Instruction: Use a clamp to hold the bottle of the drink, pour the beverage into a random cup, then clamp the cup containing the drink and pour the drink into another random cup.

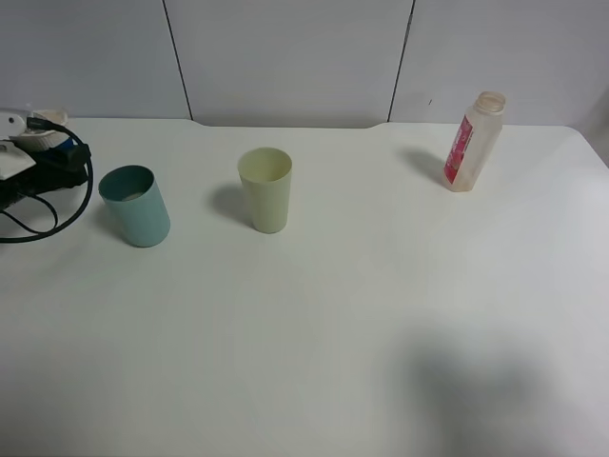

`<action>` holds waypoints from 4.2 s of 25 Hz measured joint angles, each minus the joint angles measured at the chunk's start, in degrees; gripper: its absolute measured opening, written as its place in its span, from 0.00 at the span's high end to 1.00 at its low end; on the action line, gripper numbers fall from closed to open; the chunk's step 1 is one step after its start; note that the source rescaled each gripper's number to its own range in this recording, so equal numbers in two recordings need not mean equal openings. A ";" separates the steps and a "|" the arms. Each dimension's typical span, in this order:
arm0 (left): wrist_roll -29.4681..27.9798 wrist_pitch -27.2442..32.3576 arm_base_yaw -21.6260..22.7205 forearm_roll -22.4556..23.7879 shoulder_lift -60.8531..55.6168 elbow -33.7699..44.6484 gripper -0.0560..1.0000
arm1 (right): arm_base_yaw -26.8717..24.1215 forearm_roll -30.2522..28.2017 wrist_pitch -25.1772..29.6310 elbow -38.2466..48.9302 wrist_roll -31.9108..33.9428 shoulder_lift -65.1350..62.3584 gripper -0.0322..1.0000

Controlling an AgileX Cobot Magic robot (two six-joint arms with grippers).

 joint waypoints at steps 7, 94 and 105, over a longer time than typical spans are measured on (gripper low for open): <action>0.11 0.00 0.00 -1.89 4.52 -0.01 0.94 | 0.00 0.00 0.00 0.00 0.00 0.00 0.00; -18.13 -0.45 0.00 5.85 20.20 -18.22 0.49 | 0.00 0.00 0.00 0.00 0.00 0.00 0.00; -18.36 -0.40 0.00 5.79 17.08 -18.17 0.37 | 0.00 0.00 0.00 0.00 0.00 0.00 0.00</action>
